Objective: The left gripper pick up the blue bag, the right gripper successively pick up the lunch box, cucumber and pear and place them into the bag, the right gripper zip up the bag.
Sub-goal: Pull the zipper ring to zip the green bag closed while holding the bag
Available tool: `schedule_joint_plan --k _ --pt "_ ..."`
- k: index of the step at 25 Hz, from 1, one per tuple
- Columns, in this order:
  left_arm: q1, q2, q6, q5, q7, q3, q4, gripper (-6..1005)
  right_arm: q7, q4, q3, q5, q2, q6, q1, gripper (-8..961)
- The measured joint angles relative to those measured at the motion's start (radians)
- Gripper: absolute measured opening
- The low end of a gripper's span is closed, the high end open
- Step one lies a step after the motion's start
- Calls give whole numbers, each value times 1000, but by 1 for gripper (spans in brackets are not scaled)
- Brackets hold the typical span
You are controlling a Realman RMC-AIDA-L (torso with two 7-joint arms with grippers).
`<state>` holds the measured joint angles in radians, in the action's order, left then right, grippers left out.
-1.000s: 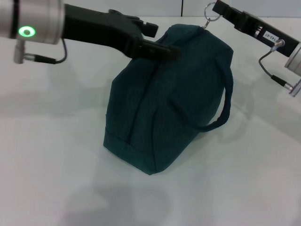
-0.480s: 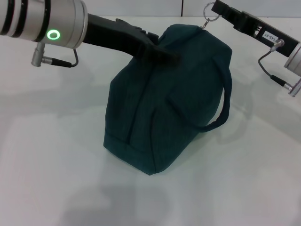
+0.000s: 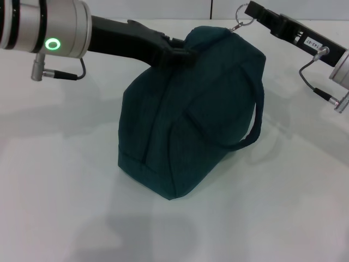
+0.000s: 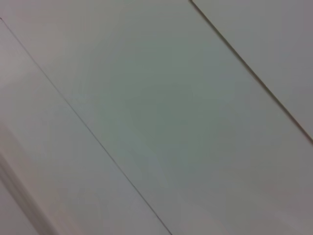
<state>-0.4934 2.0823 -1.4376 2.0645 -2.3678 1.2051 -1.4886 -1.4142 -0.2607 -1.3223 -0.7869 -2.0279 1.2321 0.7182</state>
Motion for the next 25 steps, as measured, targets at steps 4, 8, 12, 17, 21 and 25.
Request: schedule_joint_plan --k 4,8,12,17,21,25 --pt "-11 0 -26 4 2 6 9 355 -2 0 0 0 0 -1 0 20" --pt "-17 0 -32 4 10 7 18 270 -4 0 0 0 0 0 0 20" --pt "-18 -1 -40 1 35 8 18 188 -5 0 0 0 0 0 -2 21" --pt "-15 -1 -48 -6 46 2 16 98 -5 1 2 0 0 -18 -13 21" --pt "-8 -2 -64 -38 65 -13 12 85 -4 8 0 -1 0 -78 -25 21" --pt "-5 -2 -92 -87 94 -58 14 68 2 44 -2 -6 0 -138 -29 21"
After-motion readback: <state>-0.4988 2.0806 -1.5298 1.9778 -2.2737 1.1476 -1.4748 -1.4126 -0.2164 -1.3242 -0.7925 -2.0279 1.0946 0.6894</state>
